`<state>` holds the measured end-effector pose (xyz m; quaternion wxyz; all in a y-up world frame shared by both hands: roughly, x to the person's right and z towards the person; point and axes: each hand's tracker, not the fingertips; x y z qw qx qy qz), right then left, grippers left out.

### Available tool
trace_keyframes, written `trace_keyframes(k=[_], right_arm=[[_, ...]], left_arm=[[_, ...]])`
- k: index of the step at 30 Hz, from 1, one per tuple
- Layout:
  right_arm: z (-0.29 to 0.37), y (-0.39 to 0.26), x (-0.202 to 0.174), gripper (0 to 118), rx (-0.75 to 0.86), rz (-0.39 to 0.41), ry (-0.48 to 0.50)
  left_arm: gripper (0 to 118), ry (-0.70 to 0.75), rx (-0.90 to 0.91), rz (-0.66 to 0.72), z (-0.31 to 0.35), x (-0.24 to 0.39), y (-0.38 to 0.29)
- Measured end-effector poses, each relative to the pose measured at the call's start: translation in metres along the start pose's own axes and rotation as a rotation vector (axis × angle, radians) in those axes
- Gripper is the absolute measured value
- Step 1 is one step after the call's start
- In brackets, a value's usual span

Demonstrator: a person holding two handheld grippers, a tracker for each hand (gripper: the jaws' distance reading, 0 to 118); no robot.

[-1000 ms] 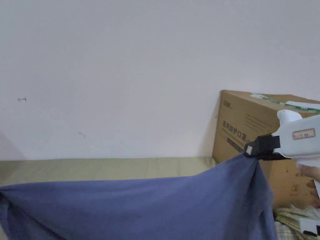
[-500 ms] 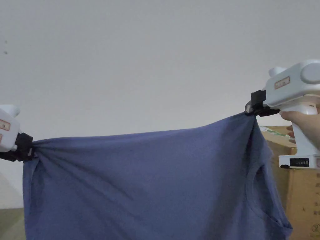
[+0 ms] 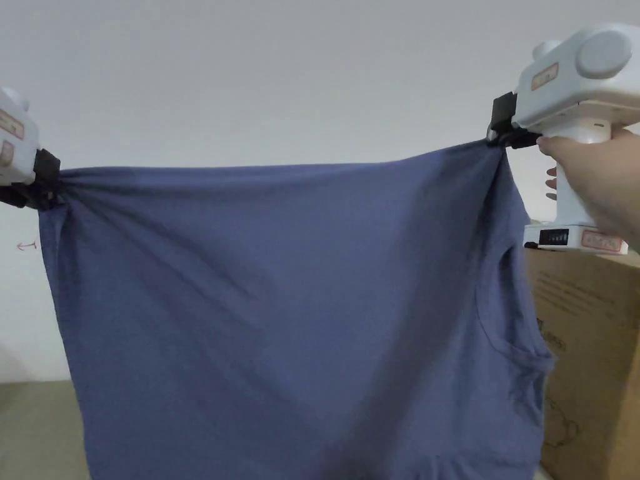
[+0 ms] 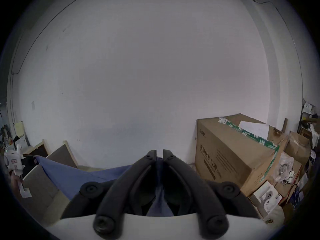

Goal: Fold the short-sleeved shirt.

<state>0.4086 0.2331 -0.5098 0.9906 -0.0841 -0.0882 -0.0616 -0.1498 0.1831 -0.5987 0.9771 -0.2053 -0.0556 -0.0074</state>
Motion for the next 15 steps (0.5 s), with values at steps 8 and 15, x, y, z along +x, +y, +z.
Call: trace_keyframes(k=[8, 15], right_arm=[[-0.082, -0.121, 0.012, 7, -0.097, 0.011, -0.040], [-0.117, -0.365, 0.052, 7, -0.554, -0.032, -0.066]], left_arm=[[2, 0.009, -0.033, 0.006, -0.075, 0.020, -0.092], [2, -0.056, -0.401, 0.065, -0.173, -0.001, -0.286]])
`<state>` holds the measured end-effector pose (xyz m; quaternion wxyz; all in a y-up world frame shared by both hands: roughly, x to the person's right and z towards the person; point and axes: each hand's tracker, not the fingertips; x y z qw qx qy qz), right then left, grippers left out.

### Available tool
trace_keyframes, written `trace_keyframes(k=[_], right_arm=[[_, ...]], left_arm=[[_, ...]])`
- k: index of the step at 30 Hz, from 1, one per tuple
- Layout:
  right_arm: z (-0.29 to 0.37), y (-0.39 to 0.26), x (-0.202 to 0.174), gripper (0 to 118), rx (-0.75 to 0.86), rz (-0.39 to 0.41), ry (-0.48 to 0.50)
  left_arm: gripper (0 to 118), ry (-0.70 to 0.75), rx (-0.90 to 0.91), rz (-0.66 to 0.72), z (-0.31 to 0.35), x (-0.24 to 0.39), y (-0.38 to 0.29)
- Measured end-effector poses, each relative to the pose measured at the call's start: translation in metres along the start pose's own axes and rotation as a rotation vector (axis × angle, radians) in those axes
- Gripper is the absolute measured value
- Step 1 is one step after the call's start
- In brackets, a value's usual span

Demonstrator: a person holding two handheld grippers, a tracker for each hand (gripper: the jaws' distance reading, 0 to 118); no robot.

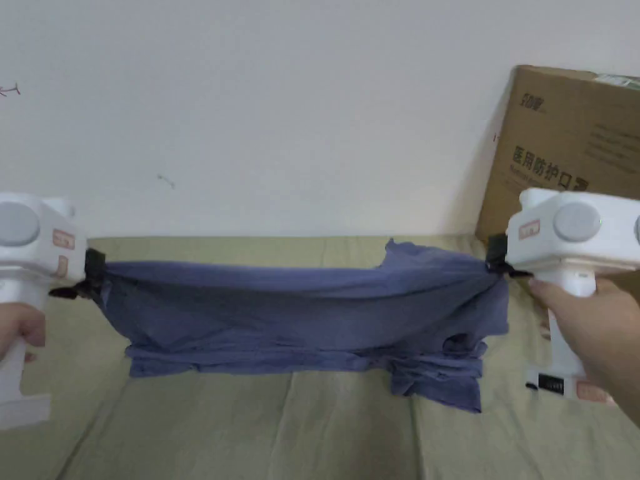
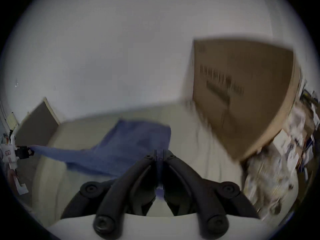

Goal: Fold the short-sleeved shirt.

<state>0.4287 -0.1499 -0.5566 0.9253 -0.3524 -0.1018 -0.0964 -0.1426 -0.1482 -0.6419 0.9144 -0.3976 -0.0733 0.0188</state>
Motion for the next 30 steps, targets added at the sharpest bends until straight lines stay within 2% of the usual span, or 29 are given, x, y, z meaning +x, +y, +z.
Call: trace_keyframes(k=[2, 6, 11, 13, 17, 22, 26, 30], right_arm=[[-0.023, -0.062, 0.011, 7, -0.144, 0.039, -0.023], [-0.015, -0.169, 0.030, 7, -0.321, 0.098, 0.010], [0.045, -0.237, 0.055, 7, -0.376, 0.158, 0.094], [0.069, -0.259, 0.060, 7, -0.406, 0.210, 0.093], [0.114, -0.304, 0.068, 7, -0.441, 0.242, 0.113], [0.144, -0.335, 0.089, 7, -0.459, 0.204, 0.126], [0.158, -0.344, 0.101, 7, -0.479, 0.201, 0.132], [0.172, -0.348, 0.105, 7, -0.499, 0.142, 0.141]], left_arm=[[2, -0.027, -0.095, -0.003, -0.019, -0.006, -0.052], [2, -0.010, -0.255, -0.024, -0.030, -0.031, -0.142], [2, -0.040, -0.293, -0.061, 0.026, -0.044, -0.213], [2, -0.045, -0.308, -0.070, 0.048, -0.048, -0.236], [2, -0.040, -0.346, -0.146, 0.093, -0.047, -0.286], [2, -0.048, -0.399, -0.143, 0.132, -0.055, -0.338], [2, -0.055, -0.405, -0.142, 0.156, -0.058, -0.354], [2, -0.076, -0.398, -0.155, 0.163, -0.054, -0.359]])
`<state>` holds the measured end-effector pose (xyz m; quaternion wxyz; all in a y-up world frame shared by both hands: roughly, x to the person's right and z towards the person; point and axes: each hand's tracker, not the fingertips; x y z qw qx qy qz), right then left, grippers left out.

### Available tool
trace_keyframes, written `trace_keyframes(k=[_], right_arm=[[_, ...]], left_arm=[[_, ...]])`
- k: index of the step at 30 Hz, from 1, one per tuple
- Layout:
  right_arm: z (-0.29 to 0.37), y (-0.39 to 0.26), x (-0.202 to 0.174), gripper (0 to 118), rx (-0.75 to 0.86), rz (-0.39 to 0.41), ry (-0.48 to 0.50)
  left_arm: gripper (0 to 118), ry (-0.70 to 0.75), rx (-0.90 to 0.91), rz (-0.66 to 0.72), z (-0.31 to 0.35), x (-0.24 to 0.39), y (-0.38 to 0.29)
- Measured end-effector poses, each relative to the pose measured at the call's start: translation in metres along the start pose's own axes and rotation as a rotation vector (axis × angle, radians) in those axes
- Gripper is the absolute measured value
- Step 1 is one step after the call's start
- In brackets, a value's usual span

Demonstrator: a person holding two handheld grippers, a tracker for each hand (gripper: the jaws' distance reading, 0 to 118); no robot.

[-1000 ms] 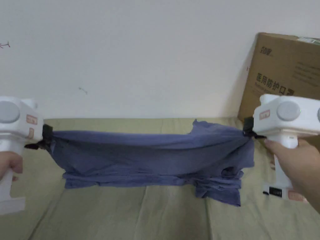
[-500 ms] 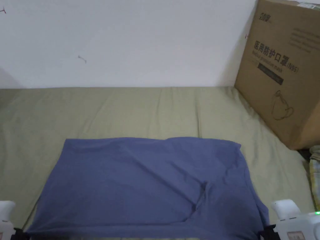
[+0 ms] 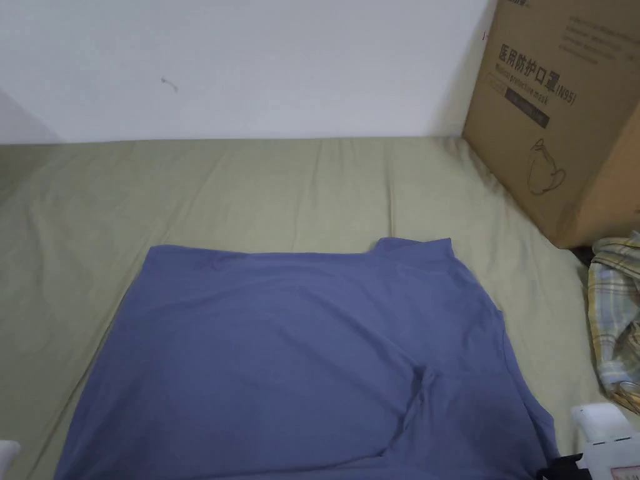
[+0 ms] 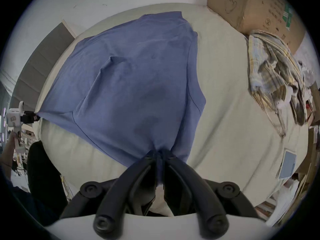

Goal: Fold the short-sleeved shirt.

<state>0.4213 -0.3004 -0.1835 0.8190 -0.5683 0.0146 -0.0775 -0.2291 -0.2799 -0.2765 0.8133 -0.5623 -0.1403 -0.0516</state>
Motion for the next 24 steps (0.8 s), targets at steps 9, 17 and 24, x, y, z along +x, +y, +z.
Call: trace_keyframes(k=[9, 17, 24], right_arm=[[0.058, -0.005, -0.033, 95, 0.198, -0.086, -0.016], [0.116, 0.005, -0.079, 95, 0.451, -0.156, -0.085], [0.133, 0.005, -0.104, 0, 0.578, -0.104, -0.009]], left_arm=[[116, -0.043, 0.197, 0.064, 0.044, 0.005, 0.006], [115, 0.017, 0.480, 0.179, 0.110, 0.055, 0.009], [0, 0.085, 0.435, 0.124, 0.122, 0.054, 0.006]])
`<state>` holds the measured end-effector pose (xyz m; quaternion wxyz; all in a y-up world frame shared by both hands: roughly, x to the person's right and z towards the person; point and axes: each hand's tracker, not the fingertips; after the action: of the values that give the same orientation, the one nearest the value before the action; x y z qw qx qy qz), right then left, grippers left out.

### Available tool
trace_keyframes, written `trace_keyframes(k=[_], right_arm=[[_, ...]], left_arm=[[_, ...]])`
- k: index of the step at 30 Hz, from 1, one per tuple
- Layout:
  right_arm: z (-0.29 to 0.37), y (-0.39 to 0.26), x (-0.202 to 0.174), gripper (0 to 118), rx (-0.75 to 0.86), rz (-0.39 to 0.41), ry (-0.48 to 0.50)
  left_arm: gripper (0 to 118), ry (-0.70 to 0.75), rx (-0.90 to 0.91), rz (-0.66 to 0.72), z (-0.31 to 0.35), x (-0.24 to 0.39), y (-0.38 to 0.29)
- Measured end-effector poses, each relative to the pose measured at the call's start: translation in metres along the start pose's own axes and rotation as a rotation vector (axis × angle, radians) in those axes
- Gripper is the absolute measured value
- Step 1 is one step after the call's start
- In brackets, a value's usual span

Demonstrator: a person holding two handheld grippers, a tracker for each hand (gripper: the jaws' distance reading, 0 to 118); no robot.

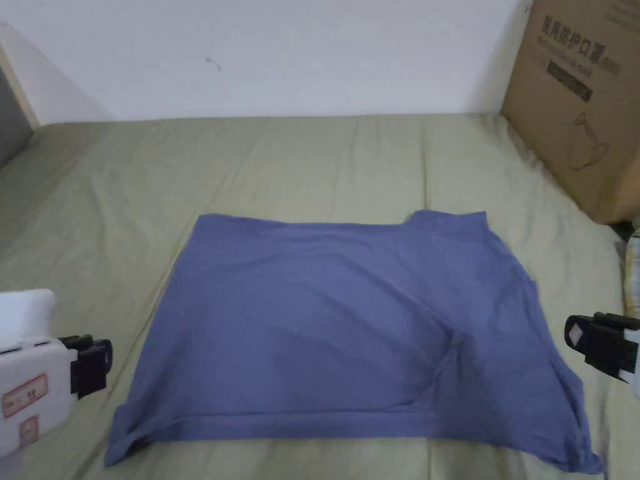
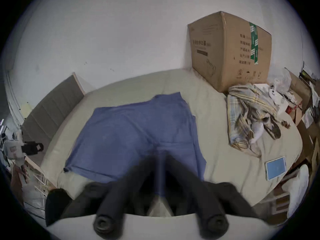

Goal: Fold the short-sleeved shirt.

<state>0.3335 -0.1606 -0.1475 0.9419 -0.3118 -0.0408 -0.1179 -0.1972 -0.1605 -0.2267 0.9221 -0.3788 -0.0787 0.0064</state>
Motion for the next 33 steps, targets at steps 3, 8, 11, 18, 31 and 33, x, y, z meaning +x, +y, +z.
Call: trace_keyframes(k=[3, 8, 11, 18, 31, 33], right_arm=[[-0.002, -0.013, 0.009, 0, -0.011, -0.002, 0.026], [-0.013, -0.019, 0.013, 0, -0.080, -0.025, 0.031], [-0.019, -0.023, 0.019, 0, -0.119, -0.050, 0.035], [-0.030, -0.030, 0.030, 0, -0.185, -0.055, 0.007], [-0.048, -0.038, 0.059, 77, -0.324, 0.008, -0.018], [-0.070, -0.048, 0.079, 108, -0.420, 0.022, -0.074]], left_arm=[[0, 0.020, -0.106, 0.018, -0.009, -0.012, -0.004], [1, -0.027, -0.374, 0.089, -0.062, -0.035, -0.025], [64, 0.001, -0.425, 0.038, -0.089, -0.038, -0.041], [110, 0.038, -0.528, -0.073, -0.139, -0.037, -0.056], [1, -0.058, -0.246, 0.041, -0.071, -0.040, -0.038], [1, -0.058, -0.242, 0.028, -0.050, -0.011, -0.034]])
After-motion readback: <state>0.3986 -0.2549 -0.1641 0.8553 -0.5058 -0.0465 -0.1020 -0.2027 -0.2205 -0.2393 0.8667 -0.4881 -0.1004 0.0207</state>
